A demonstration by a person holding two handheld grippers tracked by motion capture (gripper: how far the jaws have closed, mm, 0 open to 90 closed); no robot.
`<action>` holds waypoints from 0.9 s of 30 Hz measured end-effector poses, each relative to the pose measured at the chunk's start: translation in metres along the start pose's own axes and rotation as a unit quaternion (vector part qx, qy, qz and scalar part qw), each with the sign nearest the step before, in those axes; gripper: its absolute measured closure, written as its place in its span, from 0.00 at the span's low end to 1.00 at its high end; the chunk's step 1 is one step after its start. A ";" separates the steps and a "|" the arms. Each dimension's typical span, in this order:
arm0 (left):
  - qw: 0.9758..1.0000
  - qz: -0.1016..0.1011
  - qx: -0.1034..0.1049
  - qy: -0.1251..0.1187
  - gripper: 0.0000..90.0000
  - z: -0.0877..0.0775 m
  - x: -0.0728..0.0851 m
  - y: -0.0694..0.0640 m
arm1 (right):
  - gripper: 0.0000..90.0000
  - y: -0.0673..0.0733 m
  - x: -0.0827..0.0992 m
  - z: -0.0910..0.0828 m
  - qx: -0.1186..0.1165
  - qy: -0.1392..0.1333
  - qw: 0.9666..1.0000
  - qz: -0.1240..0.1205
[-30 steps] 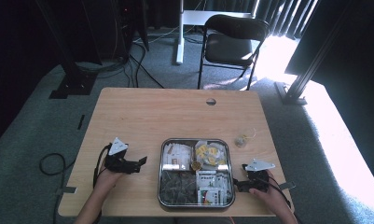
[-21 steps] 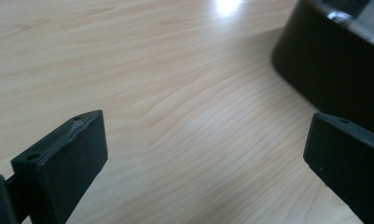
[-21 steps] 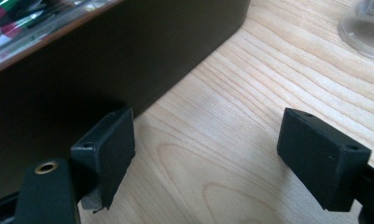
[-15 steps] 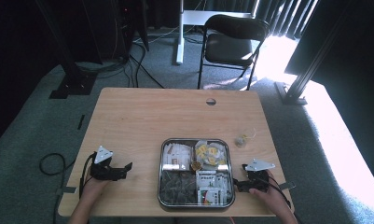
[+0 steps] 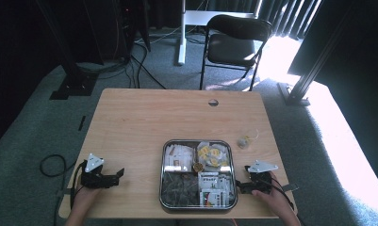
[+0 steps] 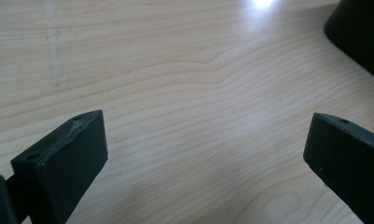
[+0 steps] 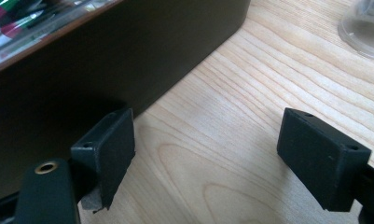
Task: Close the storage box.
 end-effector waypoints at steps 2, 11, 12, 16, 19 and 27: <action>1.000 -0.002 -0.007 0.002 0.00 -0.001 0.003 0.001 | 0.20 0.000 0.000 0.000 0.000 0.000 1.000 0.000; 0.999 -0.011 -0.048 0.003 0.00 -0.011 0.012 0.007 | 0.20 0.000 0.000 0.000 0.000 0.000 1.000 0.000; 0.999 -0.011 -0.048 0.003 0.00 -0.011 0.012 0.007 | 0.20 0.000 0.000 0.000 0.000 0.000 1.000 0.000; 0.997 -0.028 -0.069 0.000 0.00 -0.017 0.017 0.012 | 0.20 0.000 0.000 0.000 0.000 0.000 1.000 0.000; 0.997 -0.033 -0.075 -0.006 0.00 -0.020 0.019 0.013 | 0.20 0.000 0.000 0.000 0.000 0.000 1.000 0.000; 0.991 -0.044 -0.125 -0.004 0.00 -0.023 0.023 0.019 | 0.20 0.000 0.000 0.000 0.000 0.000 1.000 0.001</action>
Point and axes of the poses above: each handheld gripper's, and its own axes: z roughly forward along the jaws, x roughly out of its underside, y roughly to its left, the point moved 3 cm from there along z, roughly forward along the jaws, and after that the axes turned 1 degree about x, right-handed, at the moved point
